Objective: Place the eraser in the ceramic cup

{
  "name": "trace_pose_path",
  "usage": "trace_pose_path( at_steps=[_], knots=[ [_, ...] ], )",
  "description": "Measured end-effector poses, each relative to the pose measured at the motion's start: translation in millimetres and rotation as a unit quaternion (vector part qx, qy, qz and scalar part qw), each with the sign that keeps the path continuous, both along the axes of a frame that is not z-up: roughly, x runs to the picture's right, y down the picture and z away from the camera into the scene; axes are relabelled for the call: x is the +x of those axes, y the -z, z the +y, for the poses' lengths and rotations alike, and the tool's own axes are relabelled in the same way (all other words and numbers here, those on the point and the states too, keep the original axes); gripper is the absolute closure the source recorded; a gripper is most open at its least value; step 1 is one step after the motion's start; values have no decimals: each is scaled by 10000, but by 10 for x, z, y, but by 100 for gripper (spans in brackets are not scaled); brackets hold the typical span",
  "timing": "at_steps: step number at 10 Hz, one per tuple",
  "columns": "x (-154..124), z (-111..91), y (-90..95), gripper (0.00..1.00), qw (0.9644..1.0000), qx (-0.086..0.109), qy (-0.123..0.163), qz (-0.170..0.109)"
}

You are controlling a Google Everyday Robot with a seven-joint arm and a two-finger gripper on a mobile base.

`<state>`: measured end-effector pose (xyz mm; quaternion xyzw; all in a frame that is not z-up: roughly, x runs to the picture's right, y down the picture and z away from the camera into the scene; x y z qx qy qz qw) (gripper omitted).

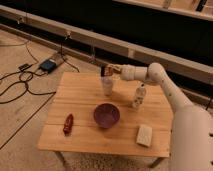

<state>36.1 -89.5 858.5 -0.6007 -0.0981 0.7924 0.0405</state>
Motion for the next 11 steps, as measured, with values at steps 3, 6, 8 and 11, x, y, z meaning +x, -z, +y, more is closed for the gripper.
trace_pose_path(
  at_steps=[3,6,8,11],
  knots=[
    [40,-3,-93,100,10000,70,45,-41],
    [-70,-71,-104,100,9996,161,101,-198],
    [-89,-117,-91,100,9994,208,110,-244],
    [-110,-161,-30,100,9989,250,105,-380]
  ],
)
